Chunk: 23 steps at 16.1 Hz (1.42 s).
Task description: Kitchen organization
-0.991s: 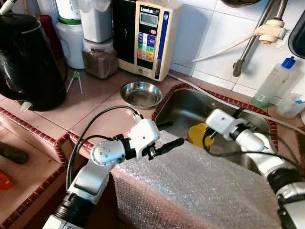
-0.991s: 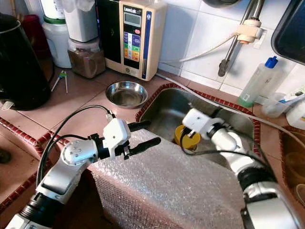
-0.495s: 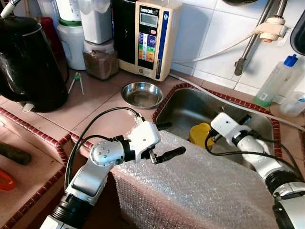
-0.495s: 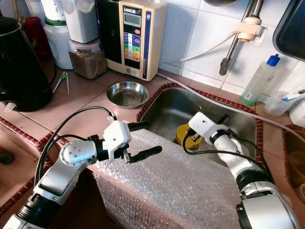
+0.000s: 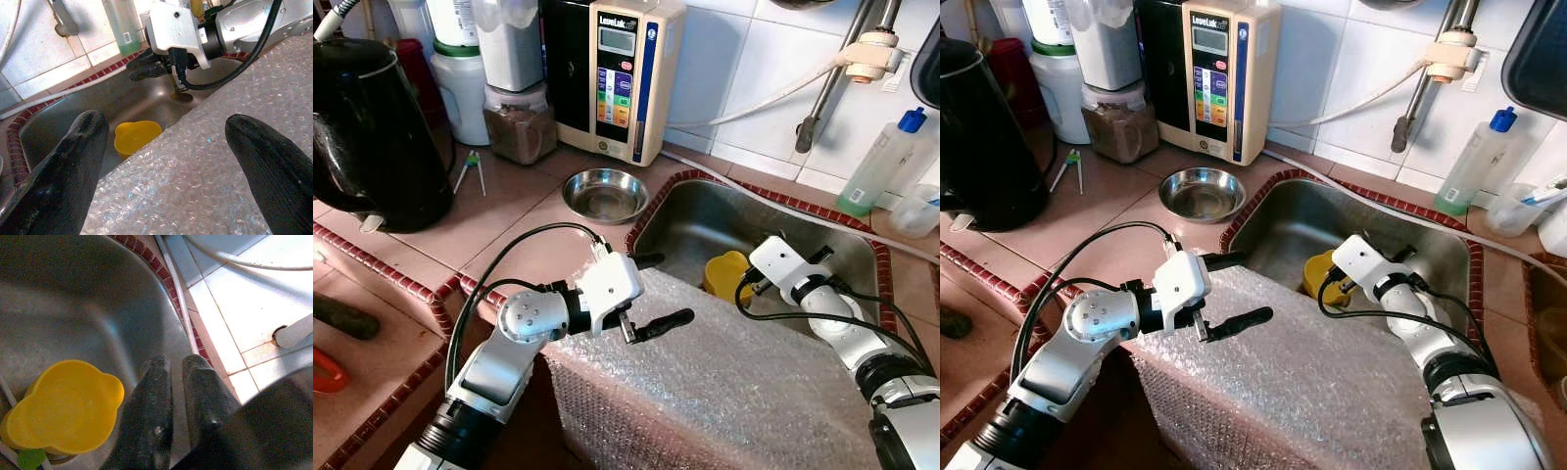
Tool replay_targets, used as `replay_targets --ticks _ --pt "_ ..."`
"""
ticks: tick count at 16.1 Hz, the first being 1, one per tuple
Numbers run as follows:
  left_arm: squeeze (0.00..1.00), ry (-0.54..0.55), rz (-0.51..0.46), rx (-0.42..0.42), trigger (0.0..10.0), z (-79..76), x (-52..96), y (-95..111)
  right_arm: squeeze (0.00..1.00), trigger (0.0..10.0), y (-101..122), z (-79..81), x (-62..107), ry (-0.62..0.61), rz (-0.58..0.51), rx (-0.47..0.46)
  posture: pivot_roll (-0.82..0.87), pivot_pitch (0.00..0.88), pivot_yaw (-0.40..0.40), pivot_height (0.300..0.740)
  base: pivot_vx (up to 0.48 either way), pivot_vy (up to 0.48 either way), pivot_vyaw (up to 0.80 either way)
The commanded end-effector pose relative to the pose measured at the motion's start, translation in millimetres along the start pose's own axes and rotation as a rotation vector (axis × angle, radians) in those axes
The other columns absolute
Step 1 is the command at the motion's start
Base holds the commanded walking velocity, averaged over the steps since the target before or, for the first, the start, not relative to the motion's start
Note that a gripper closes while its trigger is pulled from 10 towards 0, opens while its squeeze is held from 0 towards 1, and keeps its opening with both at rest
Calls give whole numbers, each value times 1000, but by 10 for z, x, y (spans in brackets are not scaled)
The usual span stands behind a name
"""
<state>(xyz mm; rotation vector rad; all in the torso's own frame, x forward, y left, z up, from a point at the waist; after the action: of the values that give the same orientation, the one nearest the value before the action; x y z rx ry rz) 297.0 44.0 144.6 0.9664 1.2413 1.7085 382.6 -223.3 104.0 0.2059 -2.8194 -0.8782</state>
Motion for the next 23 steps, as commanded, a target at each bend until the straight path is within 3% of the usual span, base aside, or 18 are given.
replay_targets --ticks 1,6,11,15,20,22,23 --pt "1000 -13 -2 -19 10000 -35 -21 38 1000 10000 2 -118 -25 -17 12 21 210 0 -46 740 0 0 0" --pt "1000 -8 -6 -20 10000 -36 -37 42 1000 10000 -15 -119 -25 -10 25 50 203 0 -49 740 0 0 0" --pt "1000 6 -18 -24 10000 -23 -63 53 1000 10000 -24 -261 -18 -102 32 156 198 0 -52 740 0 0 0" --pt "1000 14 -23 -24 10000 -22 -82 58 1000 10000 -21 -262 -21 -103 33 173 196 0 -58 740 0 0 0" --pt "1000 35 -29 -30 10000 -1 -90 58 1000 10000 38 -288 -45 -115 9 150 190 0 -61 740 0 0 0" --pt "1000 92 -48 -33 10000 72 -90 77 1000 10000 133 -377 -61 -168 -39 78 188 0 -62 740 0 0 0" --pt "1000 158 -63 -29 10000 166 -82 98 1000 10000 222 -409 -71 -183 -93 -13 184 0 -64 740 0 0 0"
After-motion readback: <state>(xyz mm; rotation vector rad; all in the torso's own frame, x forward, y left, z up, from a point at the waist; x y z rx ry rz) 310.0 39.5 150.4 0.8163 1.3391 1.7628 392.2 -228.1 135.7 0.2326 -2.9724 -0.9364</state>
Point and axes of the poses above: a point about 5 cm out from each wrist's last joint towards the gripper, its own x axis pointing back from the gripper into the wrist, its own y axis along the axis of the wrist's last joint, z = x × y, the point moved 3 cm from there along -x, pointing out of the wrist towards the gripper, and after that the axes turned 6 degrees about x, right-handed, at the moved point
